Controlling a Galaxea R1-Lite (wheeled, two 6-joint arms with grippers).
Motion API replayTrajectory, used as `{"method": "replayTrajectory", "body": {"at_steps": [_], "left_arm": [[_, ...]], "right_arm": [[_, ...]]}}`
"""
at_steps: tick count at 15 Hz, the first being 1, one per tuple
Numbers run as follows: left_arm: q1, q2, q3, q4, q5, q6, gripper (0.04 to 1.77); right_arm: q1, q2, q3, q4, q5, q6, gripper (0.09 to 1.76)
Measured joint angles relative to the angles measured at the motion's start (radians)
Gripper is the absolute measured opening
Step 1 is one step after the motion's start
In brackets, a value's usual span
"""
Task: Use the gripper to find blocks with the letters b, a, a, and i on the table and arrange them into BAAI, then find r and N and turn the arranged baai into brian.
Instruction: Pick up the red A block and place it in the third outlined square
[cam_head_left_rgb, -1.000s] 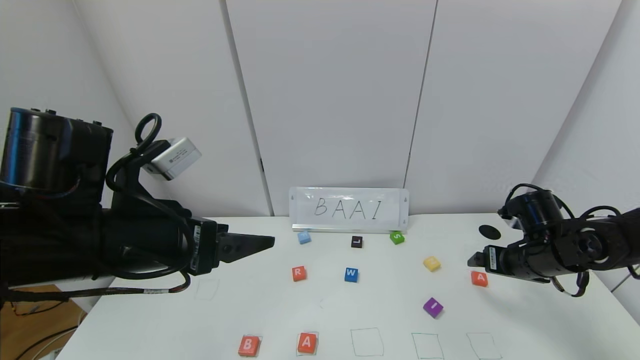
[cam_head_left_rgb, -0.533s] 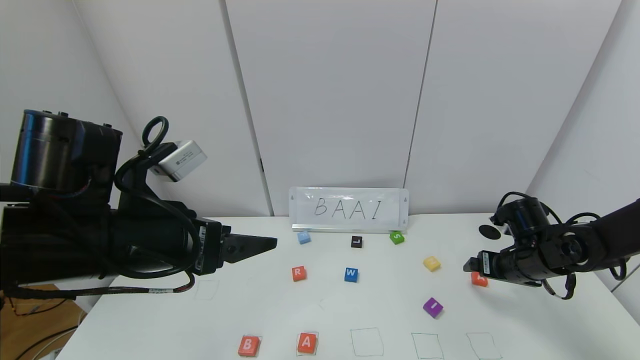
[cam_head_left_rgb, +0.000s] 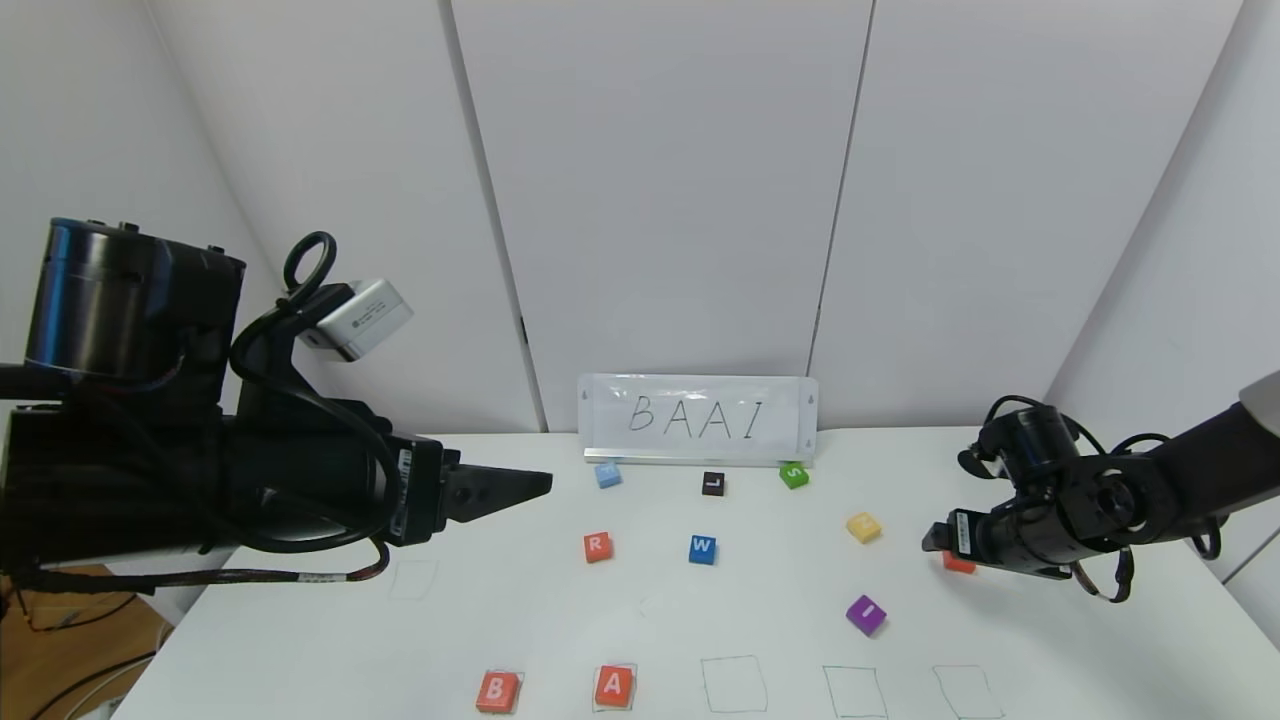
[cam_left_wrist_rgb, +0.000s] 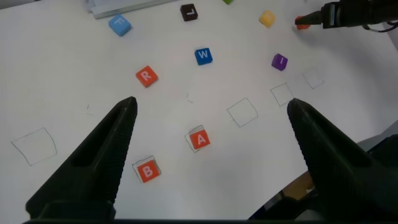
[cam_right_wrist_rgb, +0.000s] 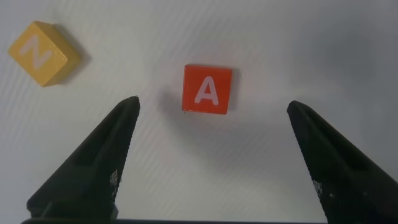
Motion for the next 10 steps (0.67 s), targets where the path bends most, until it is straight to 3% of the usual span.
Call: {"method": "replayTrajectory", "body": {"at_steps": [10], "left_arm": [[0.000,0.021,0.001,-0.007,0.000,0.000,1.72]], "right_arm": [[-0.006,0.044,-0.021,0.001,-0.016,0.000,1.71]]}}
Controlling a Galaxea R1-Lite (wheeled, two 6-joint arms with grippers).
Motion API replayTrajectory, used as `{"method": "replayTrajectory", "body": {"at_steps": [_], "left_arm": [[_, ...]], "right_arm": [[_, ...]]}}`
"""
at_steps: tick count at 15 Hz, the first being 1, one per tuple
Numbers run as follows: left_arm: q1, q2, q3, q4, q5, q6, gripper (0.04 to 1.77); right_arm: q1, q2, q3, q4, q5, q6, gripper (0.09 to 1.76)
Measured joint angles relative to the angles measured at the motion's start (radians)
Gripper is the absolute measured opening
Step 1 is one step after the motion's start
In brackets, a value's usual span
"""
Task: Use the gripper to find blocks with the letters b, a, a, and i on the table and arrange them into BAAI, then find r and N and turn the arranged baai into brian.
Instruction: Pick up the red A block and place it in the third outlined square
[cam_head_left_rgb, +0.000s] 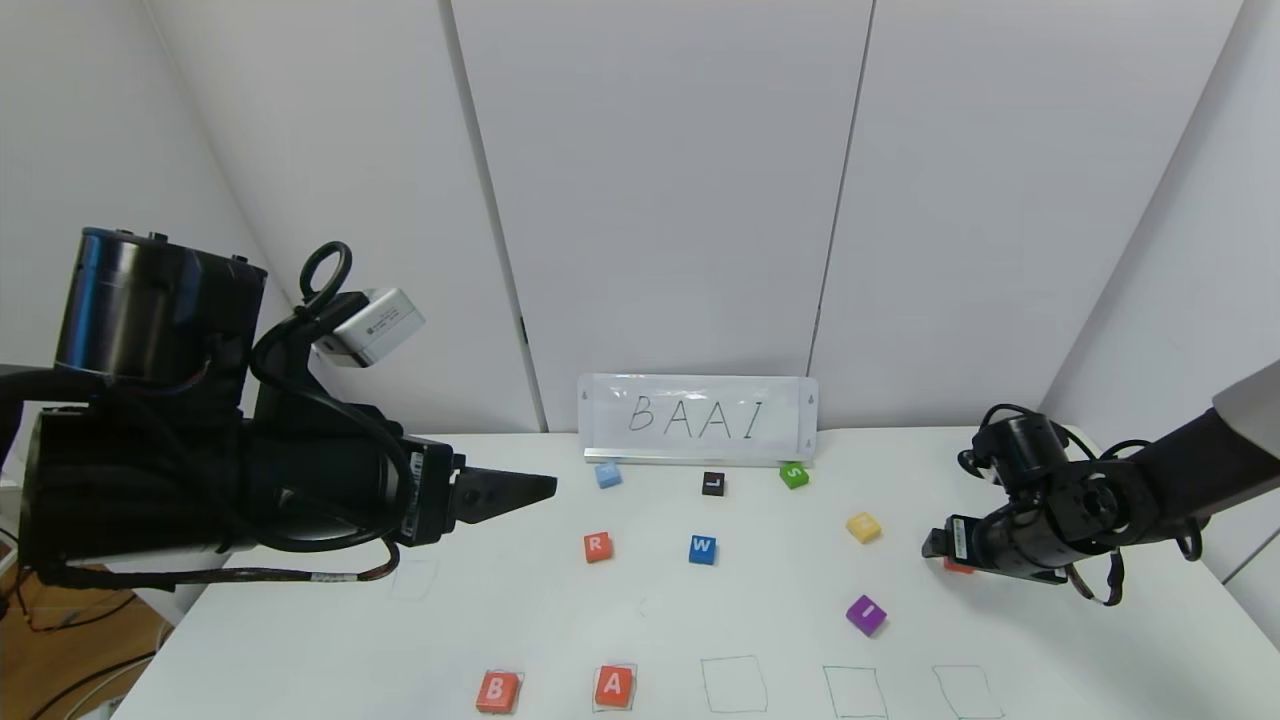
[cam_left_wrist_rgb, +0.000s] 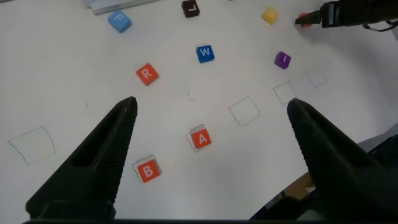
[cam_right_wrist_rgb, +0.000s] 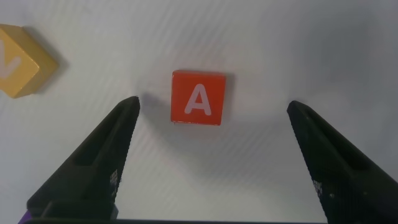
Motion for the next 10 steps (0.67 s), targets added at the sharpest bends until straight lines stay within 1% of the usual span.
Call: {"method": "replayTrajectory", "body": {"at_steps": [6,10], "left_arm": [[0.000,0.007,0.001,-0.002,0.000,0.000,1.72],[0.003,0.009,0.001,-0.002,0.000,0.000,1.72]], "right_arm": [[0.000,0.015,-0.014,-0.001,-0.002,0.000,1.71],[0.004,0.033,-0.028,-0.003,-0.040,0.000,1.71]]}}
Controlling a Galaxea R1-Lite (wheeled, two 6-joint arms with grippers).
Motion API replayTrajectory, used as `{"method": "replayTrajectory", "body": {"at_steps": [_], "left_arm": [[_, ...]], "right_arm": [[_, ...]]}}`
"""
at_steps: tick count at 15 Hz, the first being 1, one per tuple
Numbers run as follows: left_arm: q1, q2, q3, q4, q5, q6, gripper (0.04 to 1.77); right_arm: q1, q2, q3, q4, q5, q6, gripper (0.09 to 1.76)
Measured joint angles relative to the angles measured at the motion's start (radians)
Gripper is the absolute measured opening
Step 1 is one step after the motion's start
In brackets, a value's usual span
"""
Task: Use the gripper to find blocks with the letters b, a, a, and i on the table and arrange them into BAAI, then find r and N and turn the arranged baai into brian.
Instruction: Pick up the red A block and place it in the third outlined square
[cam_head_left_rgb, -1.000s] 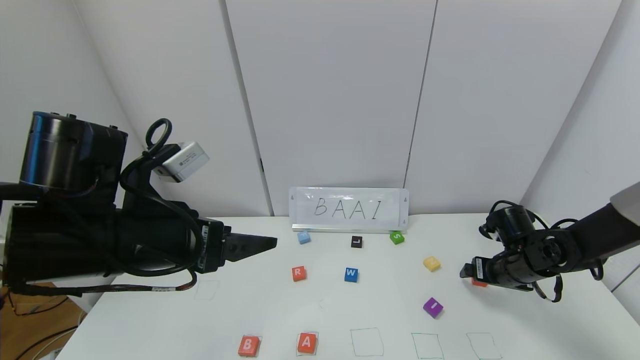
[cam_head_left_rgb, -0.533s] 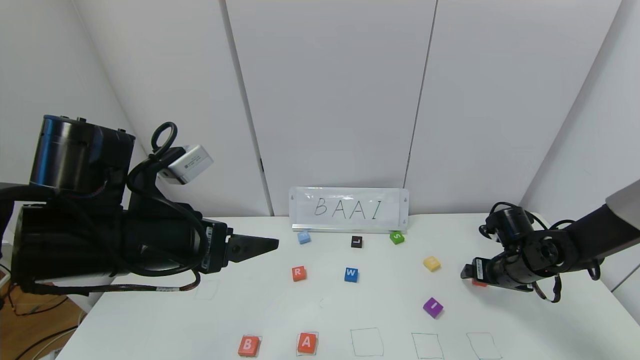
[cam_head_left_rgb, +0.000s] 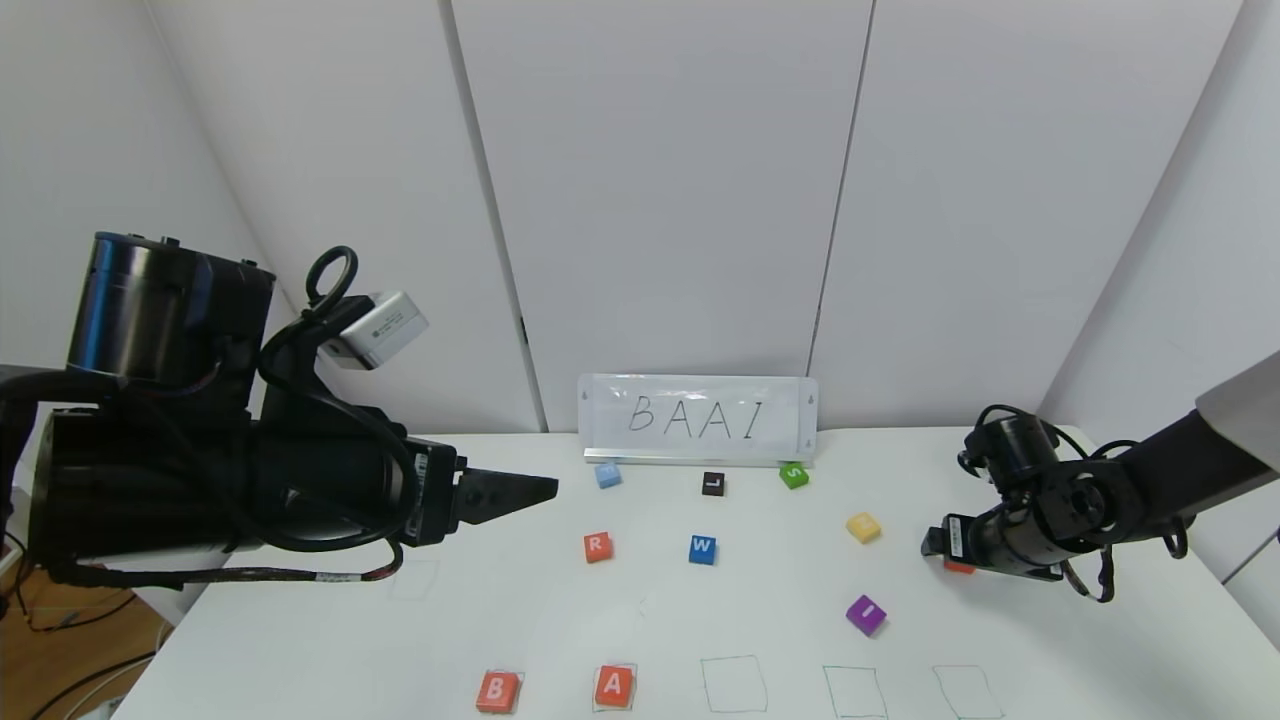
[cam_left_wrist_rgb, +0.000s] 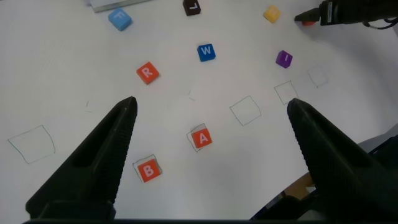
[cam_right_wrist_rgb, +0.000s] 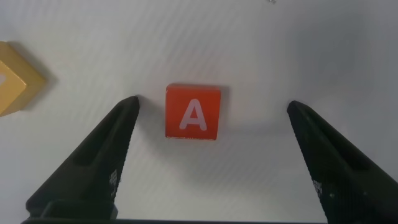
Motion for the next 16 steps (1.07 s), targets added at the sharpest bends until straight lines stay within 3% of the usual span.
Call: {"method": "replayTrajectory", "body": {"at_steps": [2,5,9,10,16], "left_arm": [[0.004,0.000,-0.002,0.000,0.000,0.000,1.72],[0.005,0.000,-0.002,0.000,0.000,0.000,1.72],[0.005,0.001,-0.001,0.000,0.000,0.000,1.72],[0.005,0.002,-0.001,0.000,0.000,0.000,1.72],[0.005,0.003,-0.001,0.001,0.000,0.000,1.72]], "right_arm": [[0.003,0.004,-0.002,-0.001,0.000,0.001,1.63],[0.008,0.006,-0.002,0.000,0.000,0.001,1.15],[0.012,0.007,-0.001,0.002,-0.001,0.003,0.72],[0.013,0.007,-0.001,0.001,-0.001,0.003,0.54],[0.014,0.003,-0.001,0.002,0.000,0.005,0.54]]}}
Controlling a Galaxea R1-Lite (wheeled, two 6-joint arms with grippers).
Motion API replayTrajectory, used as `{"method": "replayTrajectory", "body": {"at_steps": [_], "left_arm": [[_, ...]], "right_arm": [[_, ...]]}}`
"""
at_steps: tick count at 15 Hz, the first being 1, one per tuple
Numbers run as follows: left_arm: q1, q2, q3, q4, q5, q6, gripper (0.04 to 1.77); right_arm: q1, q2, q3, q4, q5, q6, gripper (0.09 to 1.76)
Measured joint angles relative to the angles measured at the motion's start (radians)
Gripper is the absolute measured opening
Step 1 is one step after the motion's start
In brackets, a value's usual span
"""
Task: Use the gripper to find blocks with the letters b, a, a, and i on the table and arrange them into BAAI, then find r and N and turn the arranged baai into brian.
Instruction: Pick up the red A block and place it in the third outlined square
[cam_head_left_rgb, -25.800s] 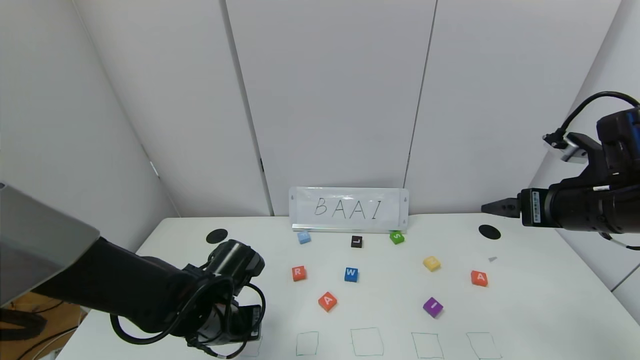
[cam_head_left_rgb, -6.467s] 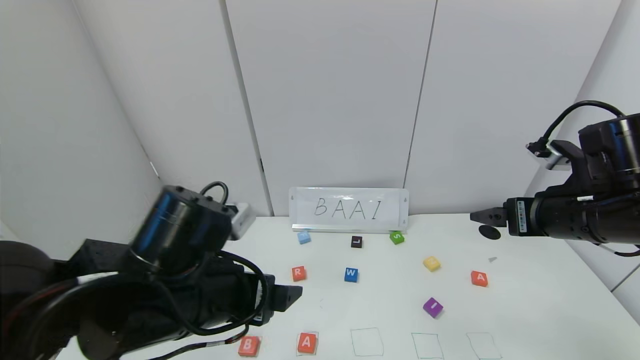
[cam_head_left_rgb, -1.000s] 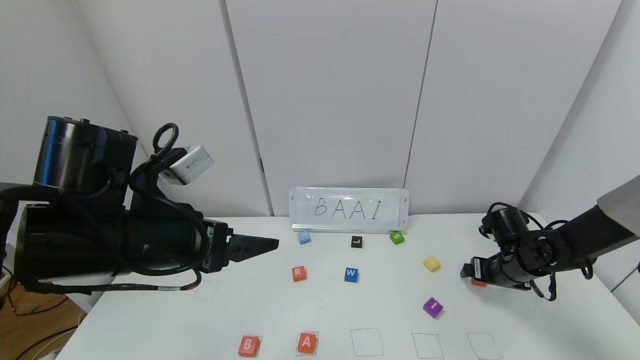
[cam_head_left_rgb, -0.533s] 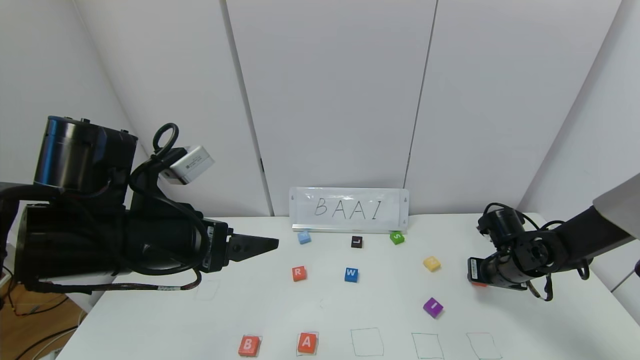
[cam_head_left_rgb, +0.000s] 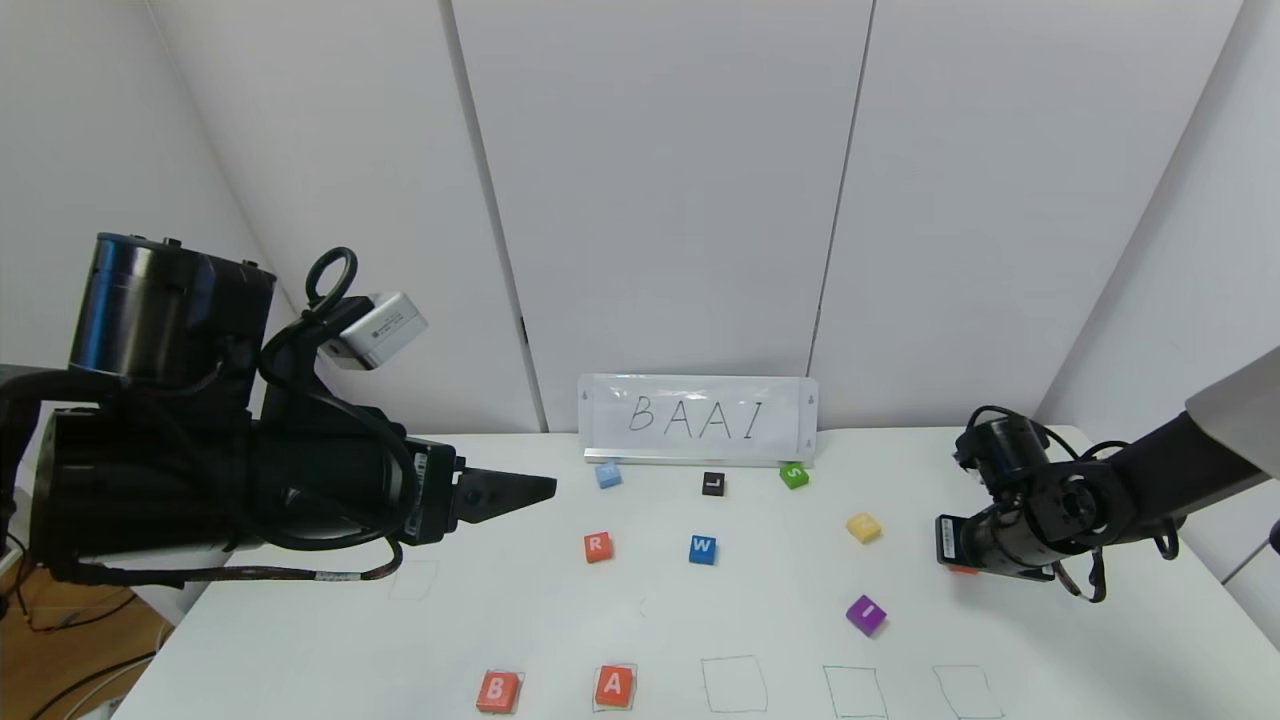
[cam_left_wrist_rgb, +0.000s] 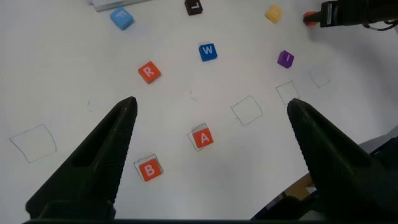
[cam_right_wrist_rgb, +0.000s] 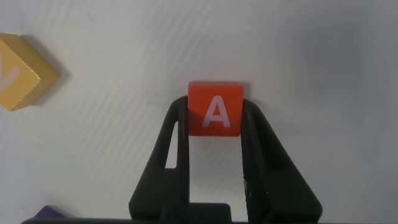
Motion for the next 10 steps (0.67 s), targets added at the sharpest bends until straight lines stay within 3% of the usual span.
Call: {"method": "replayTrajectory", "body": {"at_steps": [5,10], "left_arm": [[0.000,0.000,0.000,0.000,0.000,0.001,1.72],[0.000,0.000,0.000,0.001,0.000,0.000,1.72]], "right_arm": [[0.020,-0.064,0.017,0.011,0.001,0.003,0.54],[0.107,-0.190,0.065,0.014,-0.016,0.019,0.54]]}}
